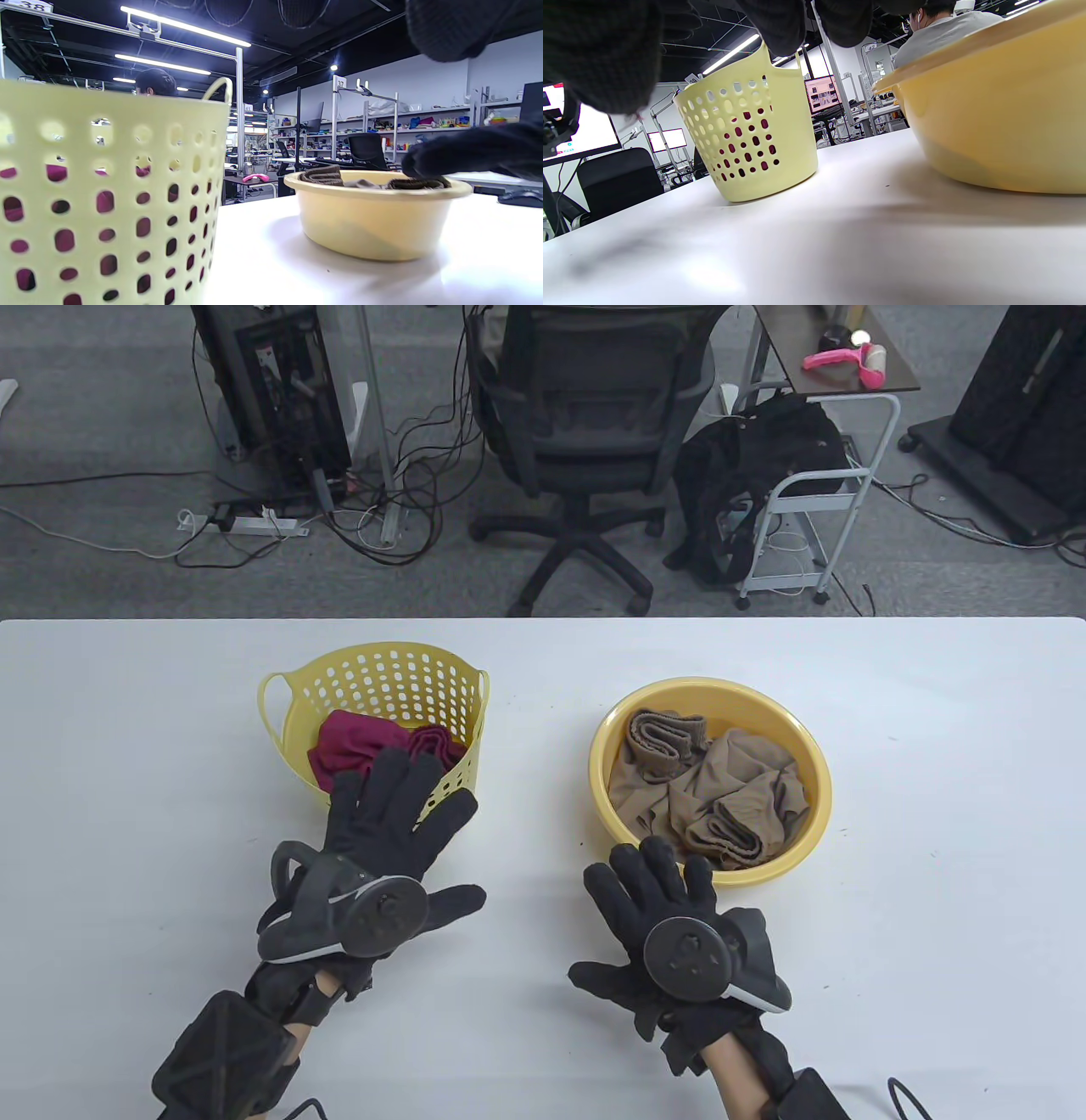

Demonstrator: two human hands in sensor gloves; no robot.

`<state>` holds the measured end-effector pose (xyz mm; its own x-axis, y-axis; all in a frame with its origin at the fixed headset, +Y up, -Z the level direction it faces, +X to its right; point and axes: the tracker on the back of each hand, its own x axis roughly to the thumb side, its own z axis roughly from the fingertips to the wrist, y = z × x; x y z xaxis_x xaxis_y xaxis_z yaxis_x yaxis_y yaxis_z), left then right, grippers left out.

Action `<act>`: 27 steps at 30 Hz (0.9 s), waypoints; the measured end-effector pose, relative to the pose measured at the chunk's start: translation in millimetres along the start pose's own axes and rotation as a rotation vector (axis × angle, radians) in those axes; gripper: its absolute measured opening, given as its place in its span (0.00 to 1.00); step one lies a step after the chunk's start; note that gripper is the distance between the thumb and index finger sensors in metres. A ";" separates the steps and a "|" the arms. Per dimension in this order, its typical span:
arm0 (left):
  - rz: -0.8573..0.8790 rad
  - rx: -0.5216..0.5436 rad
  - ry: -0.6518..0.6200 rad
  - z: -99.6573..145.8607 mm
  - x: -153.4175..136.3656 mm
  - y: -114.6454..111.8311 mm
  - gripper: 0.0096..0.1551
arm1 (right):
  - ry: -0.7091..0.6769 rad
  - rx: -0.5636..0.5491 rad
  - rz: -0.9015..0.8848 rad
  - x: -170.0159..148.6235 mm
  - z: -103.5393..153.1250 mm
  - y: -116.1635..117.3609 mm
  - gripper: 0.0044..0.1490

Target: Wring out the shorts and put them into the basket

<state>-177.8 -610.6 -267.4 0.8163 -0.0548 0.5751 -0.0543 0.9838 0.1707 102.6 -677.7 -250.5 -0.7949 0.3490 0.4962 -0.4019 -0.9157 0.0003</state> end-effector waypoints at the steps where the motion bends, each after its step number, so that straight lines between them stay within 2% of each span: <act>1: -0.002 -0.011 -0.005 1.2 2.8 -3.1 0.56 | -0.001 0.000 0.000 0.1 0.1 0.0 0.64; 8: 0.038 -0.042 -0.024 8.6 18.7 -32.6 0.58 | -0.004 0.003 0.002 1.1 0.1 1.0 0.64; 18: 0.063 -0.094 -0.028 11.6 28.6 -62.3 0.58 | -0.002 0.020 0.009 2.0 0.4 2.5 0.65; 20: 0.061 -0.134 -0.033 12.0 28.5 -66.5 0.58 | -0.001 0.024 0.009 2.3 0.5 2.5 0.65; 27: 0.062 -0.160 -0.018 17.6 26.0 -76.8 0.58 | -0.003 0.028 0.012 2.7 0.2 3.0 0.65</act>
<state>-162.5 -690.5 -251.5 0.8040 0.0049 0.5947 -0.0104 0.9999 0.0059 99.4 -679.6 -249.1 -0.7983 0.3376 0.4987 -0.3794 -0.9250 0.0189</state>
